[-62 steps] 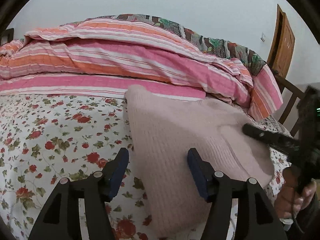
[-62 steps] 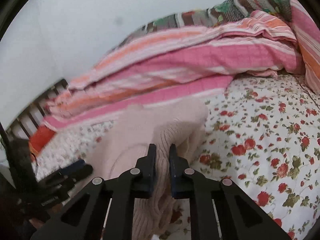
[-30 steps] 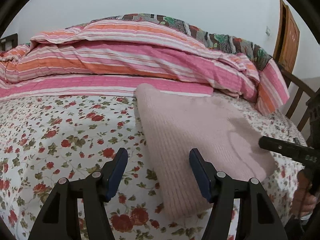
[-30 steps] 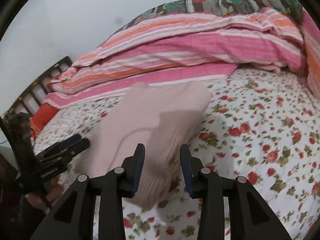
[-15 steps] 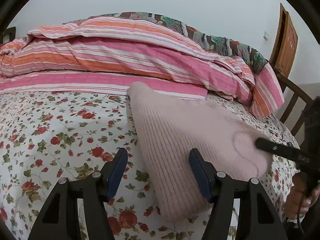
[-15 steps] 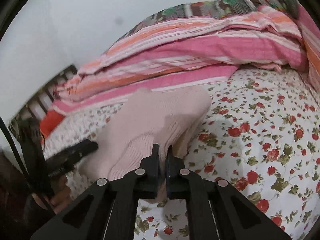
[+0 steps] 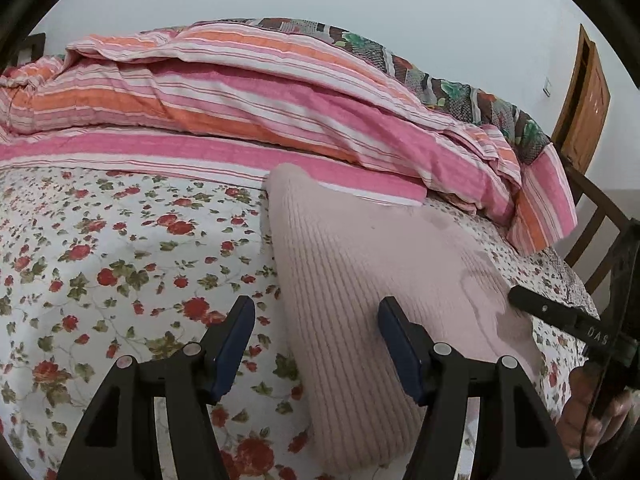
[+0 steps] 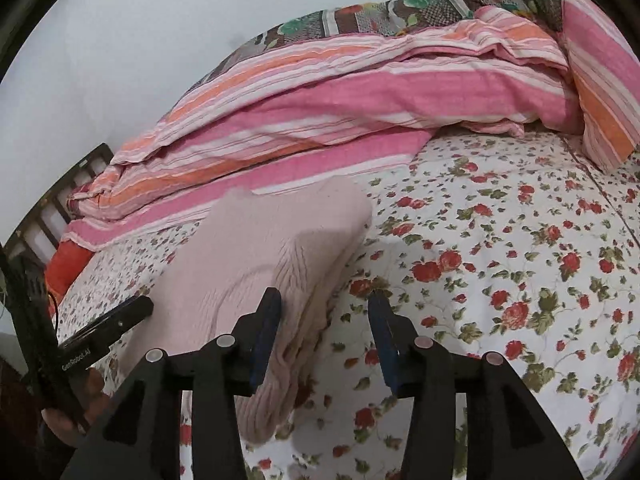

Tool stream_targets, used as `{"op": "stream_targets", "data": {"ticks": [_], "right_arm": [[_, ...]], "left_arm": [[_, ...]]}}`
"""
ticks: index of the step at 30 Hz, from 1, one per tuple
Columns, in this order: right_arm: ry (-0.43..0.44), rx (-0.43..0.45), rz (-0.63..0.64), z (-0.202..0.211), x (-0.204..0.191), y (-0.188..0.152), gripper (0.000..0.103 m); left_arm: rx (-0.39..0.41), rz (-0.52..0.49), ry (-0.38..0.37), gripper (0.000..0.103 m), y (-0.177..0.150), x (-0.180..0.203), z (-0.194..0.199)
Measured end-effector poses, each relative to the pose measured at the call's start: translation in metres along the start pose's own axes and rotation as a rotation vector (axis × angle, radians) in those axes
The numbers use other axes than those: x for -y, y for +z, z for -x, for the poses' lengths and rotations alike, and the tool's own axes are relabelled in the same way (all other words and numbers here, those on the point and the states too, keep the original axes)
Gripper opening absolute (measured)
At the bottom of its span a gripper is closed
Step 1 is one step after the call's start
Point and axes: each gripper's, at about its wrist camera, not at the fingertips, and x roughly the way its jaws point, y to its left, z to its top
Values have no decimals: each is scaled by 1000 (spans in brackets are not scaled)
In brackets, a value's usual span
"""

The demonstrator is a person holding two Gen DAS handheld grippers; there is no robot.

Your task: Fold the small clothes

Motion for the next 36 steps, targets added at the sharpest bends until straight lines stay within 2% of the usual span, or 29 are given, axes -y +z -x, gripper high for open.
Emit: {"op": "stream_targets", "data": {"ticks": [4,11,23,36], "right_arm": [[-36,36,48,-10,-11,-4,45],[-141,22,125,-23,-20,-11,45],[-168,8,129,-28,-17,-13,48],[-149,-13,115,-26,-13,-7,52]], "left_arm": [[-8,2,9,65,-1,2,-4],[-14,21,15,76,-4,-3,-13],[-19,-4,41,77,-2,2,-23],[2,-17,39,77,-2,5,-20]]}}
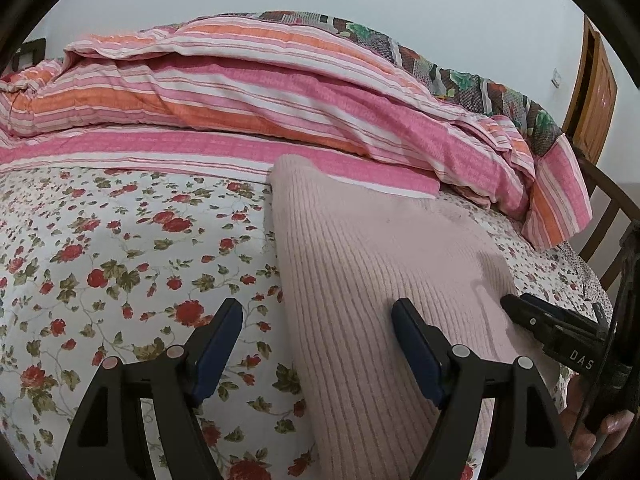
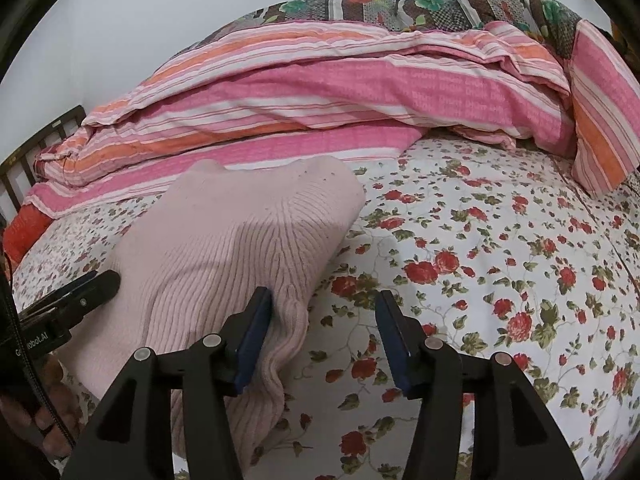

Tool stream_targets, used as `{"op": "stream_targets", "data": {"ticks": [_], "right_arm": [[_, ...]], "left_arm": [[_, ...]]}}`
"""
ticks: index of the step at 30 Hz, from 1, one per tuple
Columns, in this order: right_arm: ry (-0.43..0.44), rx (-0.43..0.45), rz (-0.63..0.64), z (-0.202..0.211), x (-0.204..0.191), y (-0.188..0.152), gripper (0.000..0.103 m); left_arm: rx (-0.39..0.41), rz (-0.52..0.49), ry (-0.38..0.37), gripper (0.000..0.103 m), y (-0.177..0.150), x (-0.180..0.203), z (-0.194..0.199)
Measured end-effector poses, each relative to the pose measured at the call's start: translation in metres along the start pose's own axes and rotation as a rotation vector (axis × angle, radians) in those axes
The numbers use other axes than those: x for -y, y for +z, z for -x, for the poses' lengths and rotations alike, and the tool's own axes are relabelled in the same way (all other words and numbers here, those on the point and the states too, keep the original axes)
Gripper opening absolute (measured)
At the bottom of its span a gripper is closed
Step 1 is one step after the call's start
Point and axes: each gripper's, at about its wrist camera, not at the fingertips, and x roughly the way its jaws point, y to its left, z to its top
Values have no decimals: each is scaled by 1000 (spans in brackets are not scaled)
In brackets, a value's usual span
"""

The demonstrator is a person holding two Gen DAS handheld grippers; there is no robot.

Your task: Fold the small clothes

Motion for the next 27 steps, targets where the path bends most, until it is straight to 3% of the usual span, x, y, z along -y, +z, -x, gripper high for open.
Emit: {"op": "stream_targets", "data": {"ticks": [5,10,21,23,27], "right_arm": [[44,18,-19,7,4,3,51],[63,16,12,10,-4,9,26],[-32,-15,-36,49,4,4,26],[-22,-24,-77,60,13,-3,26],[-6,-31,-123,83,25,-12,27]], "left_arm": [[30,20,-11,76,3,-6,9],[-16,46,-20,76,6,-8,1],[-65,15,-6,76,7,-1,-1],[-79,12,-25,75,6,0,1],[-85,-34,17,74,6,7,5]]}}
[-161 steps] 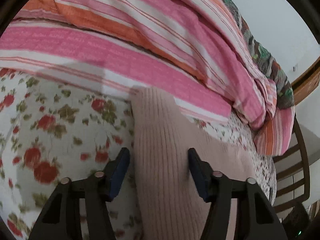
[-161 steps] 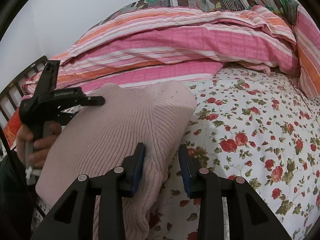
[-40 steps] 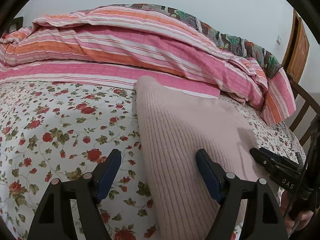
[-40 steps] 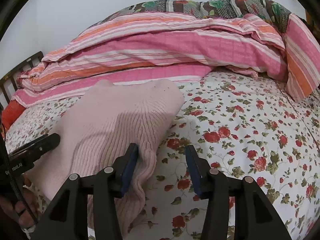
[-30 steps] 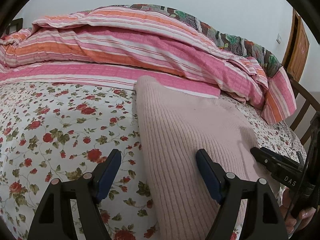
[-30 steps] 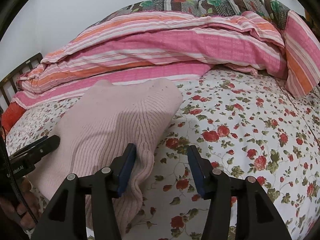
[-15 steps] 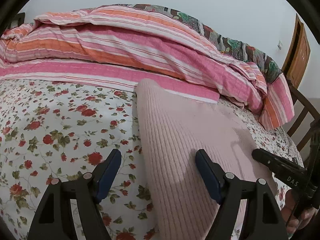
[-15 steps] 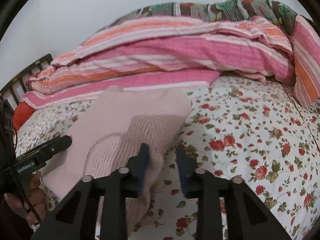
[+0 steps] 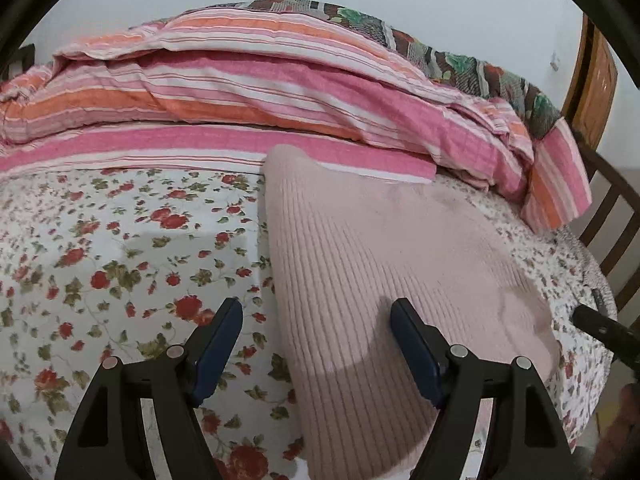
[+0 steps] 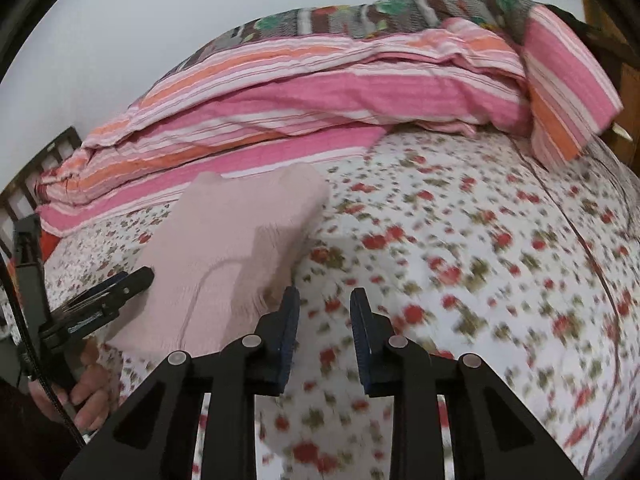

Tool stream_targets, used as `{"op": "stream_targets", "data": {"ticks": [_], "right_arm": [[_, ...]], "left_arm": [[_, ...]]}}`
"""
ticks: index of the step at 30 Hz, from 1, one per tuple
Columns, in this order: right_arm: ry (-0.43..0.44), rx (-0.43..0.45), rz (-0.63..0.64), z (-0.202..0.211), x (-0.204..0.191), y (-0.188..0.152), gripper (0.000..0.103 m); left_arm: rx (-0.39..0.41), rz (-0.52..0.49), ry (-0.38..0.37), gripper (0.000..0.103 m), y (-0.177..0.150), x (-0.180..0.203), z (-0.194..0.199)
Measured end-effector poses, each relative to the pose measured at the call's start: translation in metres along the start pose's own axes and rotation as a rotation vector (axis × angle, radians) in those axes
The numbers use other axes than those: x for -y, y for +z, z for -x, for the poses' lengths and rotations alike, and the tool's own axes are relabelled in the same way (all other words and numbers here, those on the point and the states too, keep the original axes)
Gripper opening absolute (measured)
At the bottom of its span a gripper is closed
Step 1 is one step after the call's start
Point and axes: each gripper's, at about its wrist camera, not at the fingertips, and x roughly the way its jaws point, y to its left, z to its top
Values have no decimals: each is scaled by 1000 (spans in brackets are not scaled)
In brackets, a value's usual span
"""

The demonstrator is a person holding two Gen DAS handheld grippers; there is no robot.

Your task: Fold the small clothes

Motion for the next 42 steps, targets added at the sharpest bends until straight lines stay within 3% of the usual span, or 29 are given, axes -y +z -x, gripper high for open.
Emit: {"op": "stream_targets", "data": {"ticks": [8,10,17,21,24,28,42], "right_arm": [[-86,70,21,62,-11,4,45],[-75,91,0,82,-15,5,58],[-118,67,23,117,-36,0,65],[-91,106,36,140,-42,-9,89],[-105,146,80,157,-46,-15,98],[-105,130,56,164,-39,-18,99],[-132,131,65,179,-40,-28,99]], "left_arm": [[25,-6,-8,72,3,18,76],[35,-32,7,72,2,26,99],[70,-26,44,72,-1,43,159],[109,-53,106,73,-8,56,184],[128,-67,144,80,-13,64,198],[139,-73,187,81,-18,70,210],[147,-72,211,81,-23,79,233]]}}
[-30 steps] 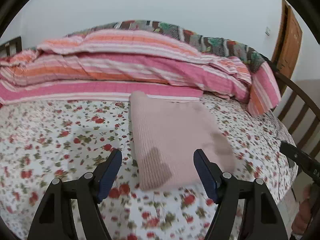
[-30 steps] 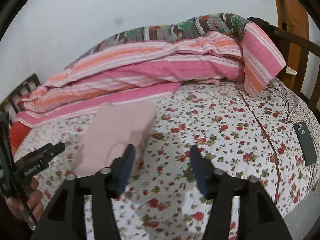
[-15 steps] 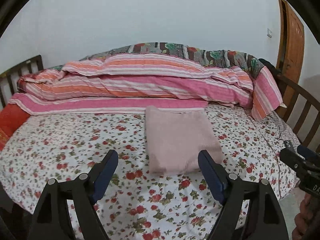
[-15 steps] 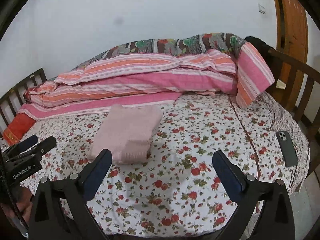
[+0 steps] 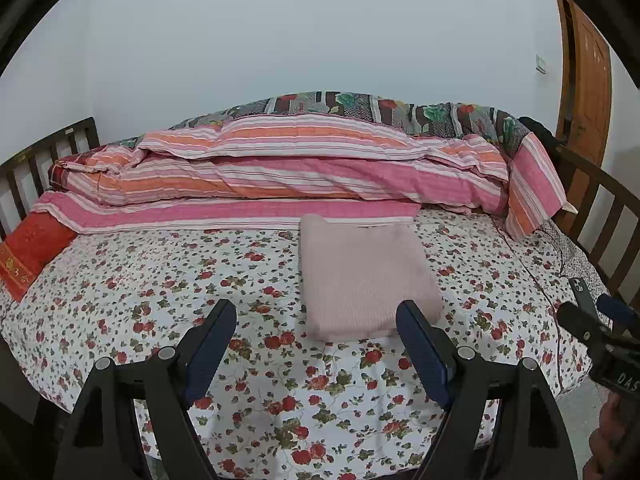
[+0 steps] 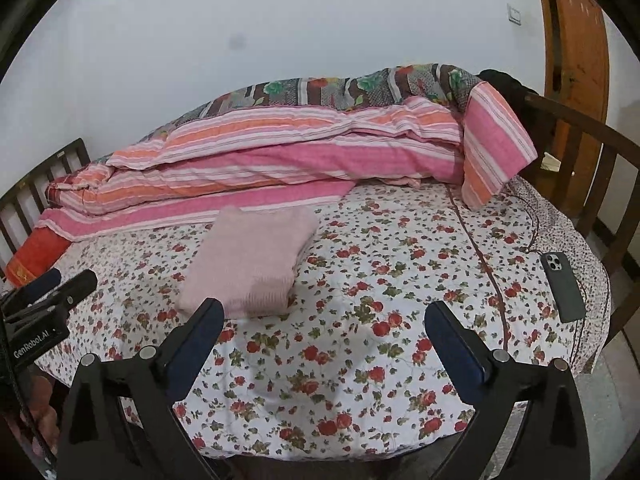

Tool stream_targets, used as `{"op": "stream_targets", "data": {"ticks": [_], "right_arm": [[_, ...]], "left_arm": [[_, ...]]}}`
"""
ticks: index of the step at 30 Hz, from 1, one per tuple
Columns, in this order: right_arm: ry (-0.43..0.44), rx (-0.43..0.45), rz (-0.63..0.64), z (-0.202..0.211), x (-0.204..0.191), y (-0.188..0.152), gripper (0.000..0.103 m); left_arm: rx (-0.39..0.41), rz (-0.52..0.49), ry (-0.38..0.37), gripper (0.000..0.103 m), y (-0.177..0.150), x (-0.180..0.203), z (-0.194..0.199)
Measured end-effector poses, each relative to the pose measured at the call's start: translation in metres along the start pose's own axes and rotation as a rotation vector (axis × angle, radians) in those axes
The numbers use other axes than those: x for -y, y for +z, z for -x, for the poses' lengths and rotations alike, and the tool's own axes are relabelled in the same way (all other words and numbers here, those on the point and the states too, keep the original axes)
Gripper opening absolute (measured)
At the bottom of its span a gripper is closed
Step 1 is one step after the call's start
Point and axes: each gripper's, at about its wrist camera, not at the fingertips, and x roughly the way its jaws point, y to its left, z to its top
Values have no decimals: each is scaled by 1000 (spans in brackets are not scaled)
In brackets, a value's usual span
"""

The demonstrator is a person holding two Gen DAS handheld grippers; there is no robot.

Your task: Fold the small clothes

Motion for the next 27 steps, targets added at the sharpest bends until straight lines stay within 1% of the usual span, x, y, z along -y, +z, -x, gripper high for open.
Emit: {"op": "stream_targets", "data": {"ticks": [13,27], "right_arm": [[2,-6,14,2,-10,-4,99],[1,-1,20,2,-12,-5,99]], "left_arm": [[8,8,9,81,0,-4,6],[6,8,13,81,0,-6,6]]}}
